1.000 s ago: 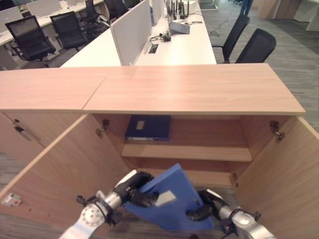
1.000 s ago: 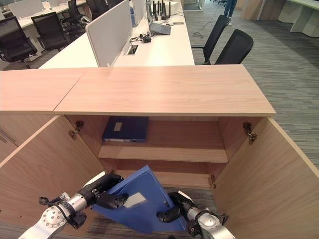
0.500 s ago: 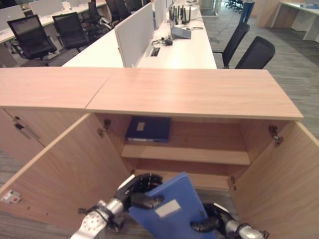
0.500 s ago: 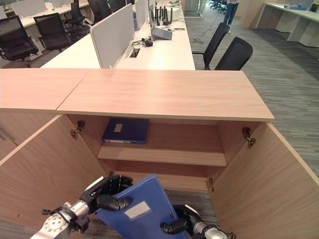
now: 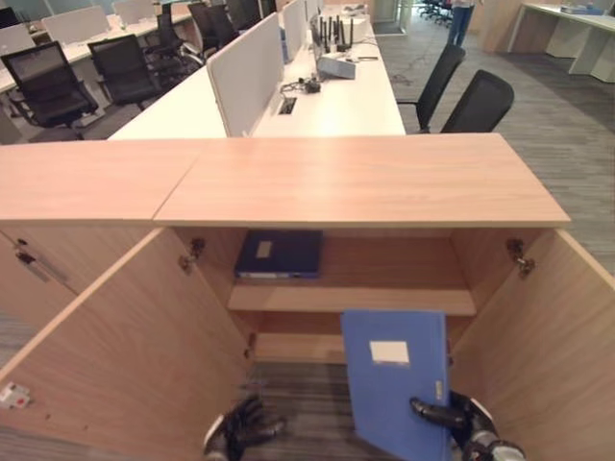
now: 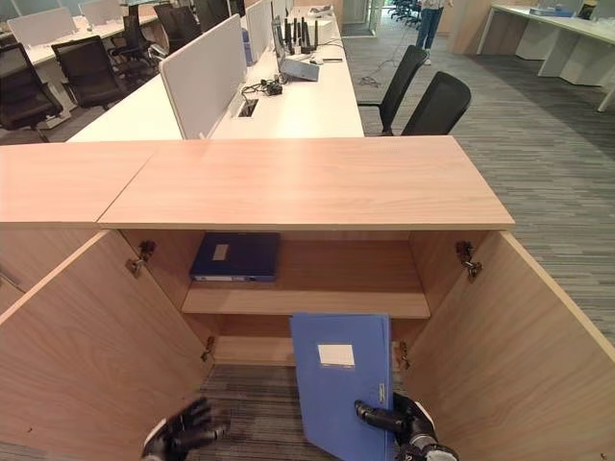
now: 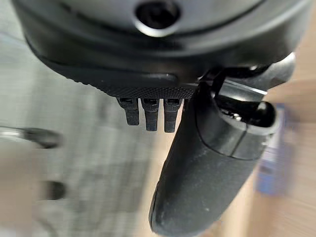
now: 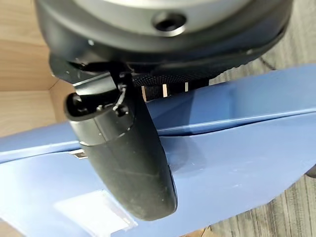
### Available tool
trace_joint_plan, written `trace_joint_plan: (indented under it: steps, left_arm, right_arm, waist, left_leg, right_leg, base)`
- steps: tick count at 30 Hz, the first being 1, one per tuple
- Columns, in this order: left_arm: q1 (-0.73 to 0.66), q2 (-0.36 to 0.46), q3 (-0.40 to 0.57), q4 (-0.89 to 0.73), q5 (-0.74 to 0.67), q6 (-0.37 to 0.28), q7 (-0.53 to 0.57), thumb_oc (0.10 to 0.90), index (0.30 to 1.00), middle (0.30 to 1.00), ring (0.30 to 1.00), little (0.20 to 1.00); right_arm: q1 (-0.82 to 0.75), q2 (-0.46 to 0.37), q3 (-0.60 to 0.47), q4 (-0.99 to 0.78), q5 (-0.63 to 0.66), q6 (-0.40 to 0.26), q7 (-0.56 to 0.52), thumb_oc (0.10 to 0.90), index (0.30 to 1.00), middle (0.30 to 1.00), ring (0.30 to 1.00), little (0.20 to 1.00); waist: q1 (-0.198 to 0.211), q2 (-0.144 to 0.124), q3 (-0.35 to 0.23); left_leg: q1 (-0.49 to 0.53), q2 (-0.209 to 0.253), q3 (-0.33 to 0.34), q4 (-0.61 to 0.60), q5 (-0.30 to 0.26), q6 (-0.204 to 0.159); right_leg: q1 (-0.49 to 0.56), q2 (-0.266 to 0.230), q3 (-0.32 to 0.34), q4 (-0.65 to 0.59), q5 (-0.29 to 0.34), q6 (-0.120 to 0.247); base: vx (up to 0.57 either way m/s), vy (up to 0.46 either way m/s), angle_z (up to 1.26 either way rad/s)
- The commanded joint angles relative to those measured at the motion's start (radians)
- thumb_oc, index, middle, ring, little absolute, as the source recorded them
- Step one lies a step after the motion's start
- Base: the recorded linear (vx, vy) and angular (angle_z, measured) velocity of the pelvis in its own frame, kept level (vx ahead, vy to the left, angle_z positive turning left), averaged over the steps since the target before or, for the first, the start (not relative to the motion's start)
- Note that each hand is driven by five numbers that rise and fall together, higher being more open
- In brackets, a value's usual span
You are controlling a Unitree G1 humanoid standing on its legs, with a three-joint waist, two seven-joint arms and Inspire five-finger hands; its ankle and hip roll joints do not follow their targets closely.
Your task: Put the empty folder in the office cabinet
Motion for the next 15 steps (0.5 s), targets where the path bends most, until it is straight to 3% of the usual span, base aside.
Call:
trace_joint_plan:
  steps: [1, 2, 3, 5, 9, 15]
  left_arm:
    - [-0.076, 0.012, 0.016, 0.023, -0.076, -0.036, 0.021, 0.800, 0.900, 0.900, 0.900, 0.900]
    - [-0.103, -0.005, 0.008, 0.145, -0.062, -0.028, 0.028, 0.800, 0.900, 0.900, 0.900, 0.900]
    - [-0.104, -0.005, 0.008, 0.146, -0.062, -0.028, 0.028, 0.800, 0.900, 0.900, 0.900, 0.900]
    - [-0.142, -0.030, 0.009, 0.303, -0.063, -0.023, 0.030, 0.800, 0.900, 0.900, 0.900, 0.900]
    - [-0.219, -0.082, 0.064, 0.621, -0.091, -0.011, 0.049, 0.800, 0.900, 0.900, 0.900, 0.900]
    - [-0.229, -0.063, 0.108, 0.784, 0.028, -0.017, 0.075, 0.800, 0.900, 0.900, 0.900, 0.900]
  right_arm:
    - [-0.115, 0.014, 0.034, -0.009, 0.041, -0.052, 0.008, 0.400, 0.300, 0.300, 0.300, 0.300]
    - [-0.144, 0.023, 0.063, 0.014, 0.046, -0.043, 0.001, 0.400, 0.300, 0.300, 0.300, 0.300]
    - [-0.145, 0.023, 0.063, 0.015, 0.046, -0.043, 0.001, 0.400, 0.300, 0.300, 0.300, 0.300]
    - [-0.165, 0.053, 0.079, 0.044, 0.113, -0.042, -0.001, 0.400, 0.300, 0.300, 0.300, 0.300]
    - [-0.220, 0.134, 0.120, 0.104, 0.339, -0.045, -0.003, 0.400, 0.300, 0.300, 0.300, 0.300]
    - [-0.292, 0.198, 0.109, 0.033, 0.613, -0.100, 0.022, 0.400, 0.300, 0.300, 0.300, 0.300]
  waist:
    - [-0.008, -0.030, -0.018]
    - [-0.006, -0.029, -0.019]
    - [-0.006, -0.029, -0.019]
    - [-0.007, -0.028, -0.020]
    - [-0.002, -0.028, -0.024]
    - [0.008, -0.029, -0.026]
  left_leg:
    - [-0.016, -0.021, -0.036, -0.006, -0.085, -0.035]
    - [-0.019, -0.020, -0.037, -0.006, -0.082, -0.036]
    - [-0.019, -0.020, -0.037, -0.006, -0.082, -0.036]
    - [-0.020, -0.020, -0.037, -0.006, -0.080, -0.039]
    - [-0.014, -0.017, -0.042, -0.006, -0.079, -0.046]
    - [-0.007, -0.010, -0.046, -0.006, -0.080, -0.057]
  right_leg:
    - [0.085, -0.033, -0.027, 0.007, -0.115, 0.072]
    - [0.081, -0.032, -0.025, 0.007, -0.116, 0.070]
    - [0.081, -0.032, -0.025, 0.007, -0.116, 0.070]
    - [0.079, -0.031, -0.024, 0.007, -0.116, 0.069]
    - [0.086, -0.027, -0.024, 0.007, -0.120, 0.063]
    - [0.093, -0.018, -0.023, 0.007, -0.123, 0.054]
  base:
    - [0.00, 0.000, 0.00]
    - [0.00, 0.000, 0.00]
    - [0.00, 0.000, 0.00]
    - [0.00, 0.000, 0.00]
    - [0.01, -0.008, 0.01]
    - [0.04, -0.050, 0.07]
